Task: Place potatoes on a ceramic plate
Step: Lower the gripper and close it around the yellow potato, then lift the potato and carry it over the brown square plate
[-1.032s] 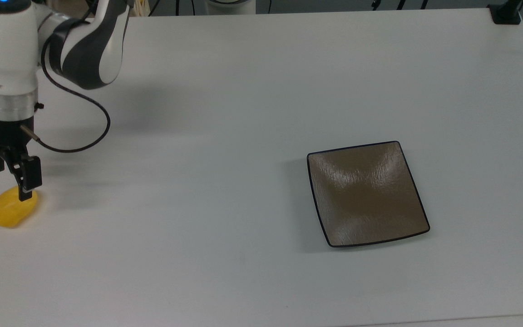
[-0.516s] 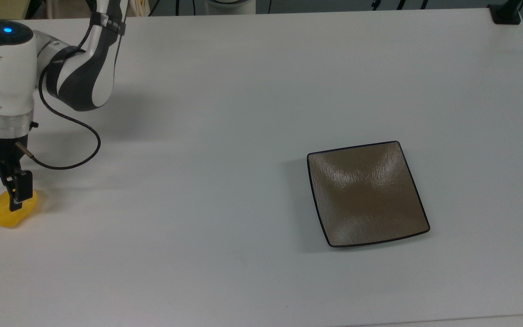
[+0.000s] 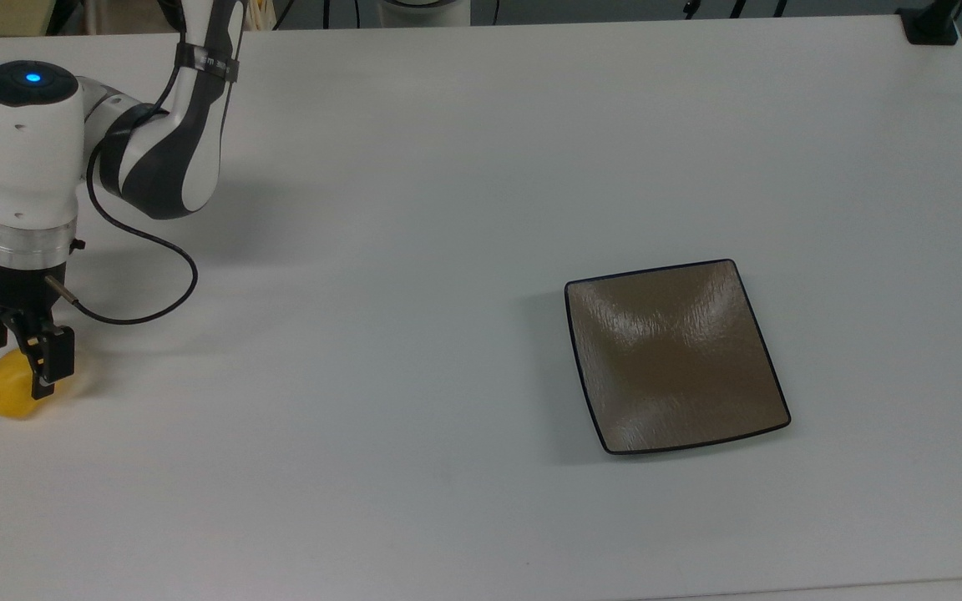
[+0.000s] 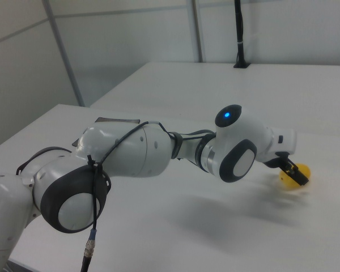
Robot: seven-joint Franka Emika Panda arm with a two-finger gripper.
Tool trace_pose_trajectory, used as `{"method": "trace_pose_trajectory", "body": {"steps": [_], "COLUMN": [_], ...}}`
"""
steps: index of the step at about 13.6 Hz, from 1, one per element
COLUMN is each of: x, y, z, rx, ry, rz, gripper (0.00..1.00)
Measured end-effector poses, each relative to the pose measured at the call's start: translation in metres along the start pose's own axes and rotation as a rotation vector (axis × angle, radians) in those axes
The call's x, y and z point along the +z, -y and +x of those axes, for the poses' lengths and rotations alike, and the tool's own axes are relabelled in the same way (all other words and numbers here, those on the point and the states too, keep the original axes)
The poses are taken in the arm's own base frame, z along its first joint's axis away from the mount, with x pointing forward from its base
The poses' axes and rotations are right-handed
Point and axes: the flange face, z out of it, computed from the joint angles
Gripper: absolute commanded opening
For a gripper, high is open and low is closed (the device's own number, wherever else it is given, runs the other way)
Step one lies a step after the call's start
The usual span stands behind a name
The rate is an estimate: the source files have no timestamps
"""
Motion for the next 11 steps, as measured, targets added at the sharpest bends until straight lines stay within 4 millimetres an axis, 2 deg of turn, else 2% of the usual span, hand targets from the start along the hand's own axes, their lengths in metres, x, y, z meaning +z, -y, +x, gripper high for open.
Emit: {"method": "trace_pose_trajectory", "body": {"steps": [1,4,6,9,11], "x": [0.001,0.002,0.001,0.001,-0.007], "y": [0.000,0.001,0.001,0.003,0.013], "z": [-0.001,-0.001,-0.001,-0.001,0.003], "rx": [0.000,-0.002,-0.008,-0.019,-0.027], "ry": [0.001,0.001,0.000,-0.002,-0.013], "rz": [0.000,0.000,-0.001,-0.003,0.008], "gripper": [0.70,0.39,0.26,0.25,0.25]}}
